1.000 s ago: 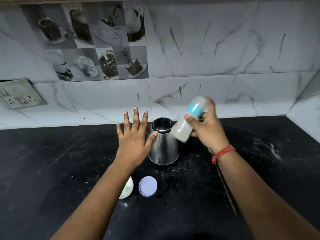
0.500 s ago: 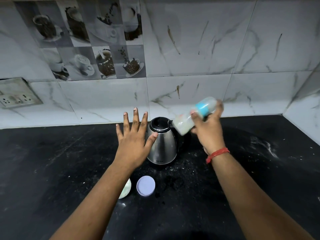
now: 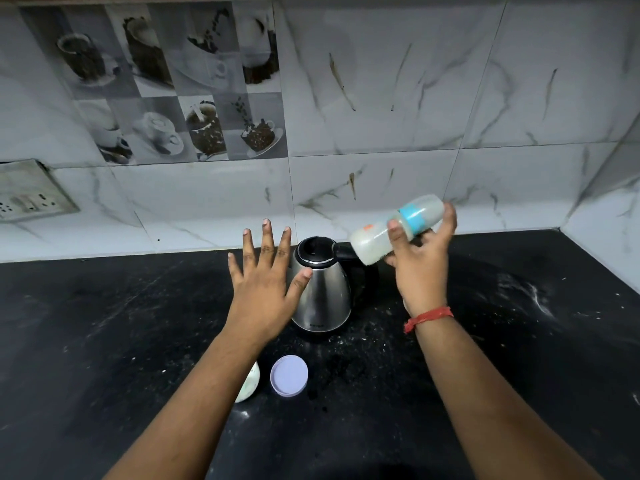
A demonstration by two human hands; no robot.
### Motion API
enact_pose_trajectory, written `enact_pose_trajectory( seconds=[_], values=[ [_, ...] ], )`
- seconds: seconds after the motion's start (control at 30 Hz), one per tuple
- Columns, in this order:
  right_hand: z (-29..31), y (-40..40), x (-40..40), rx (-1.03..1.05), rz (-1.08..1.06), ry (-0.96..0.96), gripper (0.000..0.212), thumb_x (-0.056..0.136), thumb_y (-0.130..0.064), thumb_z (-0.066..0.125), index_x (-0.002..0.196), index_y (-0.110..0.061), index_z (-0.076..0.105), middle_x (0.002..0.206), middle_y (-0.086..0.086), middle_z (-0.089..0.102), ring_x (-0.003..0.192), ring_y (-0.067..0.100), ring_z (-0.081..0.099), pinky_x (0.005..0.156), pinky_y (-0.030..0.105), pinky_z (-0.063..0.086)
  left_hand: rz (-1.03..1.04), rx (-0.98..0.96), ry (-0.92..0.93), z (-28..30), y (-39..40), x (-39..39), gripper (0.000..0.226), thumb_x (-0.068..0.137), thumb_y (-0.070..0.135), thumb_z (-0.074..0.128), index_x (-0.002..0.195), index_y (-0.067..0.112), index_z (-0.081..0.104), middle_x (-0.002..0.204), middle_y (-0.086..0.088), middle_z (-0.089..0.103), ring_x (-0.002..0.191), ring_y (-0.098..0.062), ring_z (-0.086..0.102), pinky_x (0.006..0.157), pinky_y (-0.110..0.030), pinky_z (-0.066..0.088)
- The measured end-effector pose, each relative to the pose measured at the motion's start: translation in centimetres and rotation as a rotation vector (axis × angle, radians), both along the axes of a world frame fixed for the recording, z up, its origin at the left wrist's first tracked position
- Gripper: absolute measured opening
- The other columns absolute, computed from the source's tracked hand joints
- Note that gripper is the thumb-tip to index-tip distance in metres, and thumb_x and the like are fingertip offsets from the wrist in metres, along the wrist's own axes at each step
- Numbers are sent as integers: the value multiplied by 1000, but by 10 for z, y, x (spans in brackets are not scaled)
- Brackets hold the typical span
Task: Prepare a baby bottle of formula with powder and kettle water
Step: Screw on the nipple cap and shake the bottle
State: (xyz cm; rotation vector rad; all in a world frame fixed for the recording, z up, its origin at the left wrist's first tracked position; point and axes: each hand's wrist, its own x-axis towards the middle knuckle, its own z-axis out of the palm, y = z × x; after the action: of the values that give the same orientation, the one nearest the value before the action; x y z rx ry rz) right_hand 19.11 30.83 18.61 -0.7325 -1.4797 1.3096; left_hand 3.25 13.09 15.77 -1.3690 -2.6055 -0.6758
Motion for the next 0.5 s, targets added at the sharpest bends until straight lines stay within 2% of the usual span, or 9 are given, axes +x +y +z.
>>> enact_pose_trajectory(
  seconds=[0.03,0.07,0.13,0.2,0.27,0.33,0.4,0.43,0.5],
  values=[
    [1,-1,-1,15,22,-24,74,90,-29,76,141,-46,26,108,-4,68,90,18,75,69,43,64,-2,-7,2,0,0,1,86,86,85,-6,161,42,-10,169,8,-27,155,-25,-29,125,-64,-5],
    [0,-2,-3,63,92,-129,74,87,-31,78,141,-44,28,108,0,69,90,22,75,66,42,63,-1,-10,4,-1,0,0,86,86,85,-7,160,42,-11,169,8,-27,155,-25,-30,125,-64,-5],
    [-1,-7,-4,139,184,-279,80,78,-44,79,141,-48,30,109,2,71,90,22,74,70,46,64,5,-5,-3,1,1,-2,88,85,85,-8,161,41,-11,169,7,-27,154,-24,-30,125,-64,-5],
    [3,-9,-3,107,75,-185,79,77,-50,76,141,-48,30,107,1,72,88,20,74,72,52,63,12,-2,-6,1,1,-3,89,85,85,-8,161,40,-9,169,7,-27,155,-25,-29,125,-63,-5],
    [5,-4,-1,62,9,-66,81,85,-39,77,147,-44,25,114,6,69,90,20,74,69,50,64,12,-2,0,2,1,-2,89,85,85,-8,162,40,-8,169,7,-26,155,-25,-29,125,-63,-5],
    [11,-2,-2,50,136,-149,88,87,-29,78,151,-48,21,117,8,66,94,21,73,66,45,65,6,-4,5,2,0,-2,89,85,85,-8,162,39,-7,169,7,-26,155,-25,-29,125,-63,-6],
    [13,-1,-1,88,251,-259,88,86,-28,79,149,-54,23,115,5,67,97,21,73,68,45,65,5,-1,-3,3,0,-3,89,86,85,-7,162,39,-7,169,8,-27,155,-25,-30,125,-63,-6],
    [14,0,0,73,223,-237,83,87,-29,79,147,-53,27,114,5,67,97,23,73,68,46,65,8,2,-8,3,0,-3,89,86,85,-6,162,39,-7,168,8,-28,154,-24,-30,125,-62,-7],
    [16,1,2,-2,73,-55,76,88,-28,77,145,-47,30,114,8,65,97,27,73,66,47,64,14,-4,-7,4,0,-3,89,85,86,-8,162,40,-9,167,9,-30,154,-23,-32,125,-61,-8]
  ],
)
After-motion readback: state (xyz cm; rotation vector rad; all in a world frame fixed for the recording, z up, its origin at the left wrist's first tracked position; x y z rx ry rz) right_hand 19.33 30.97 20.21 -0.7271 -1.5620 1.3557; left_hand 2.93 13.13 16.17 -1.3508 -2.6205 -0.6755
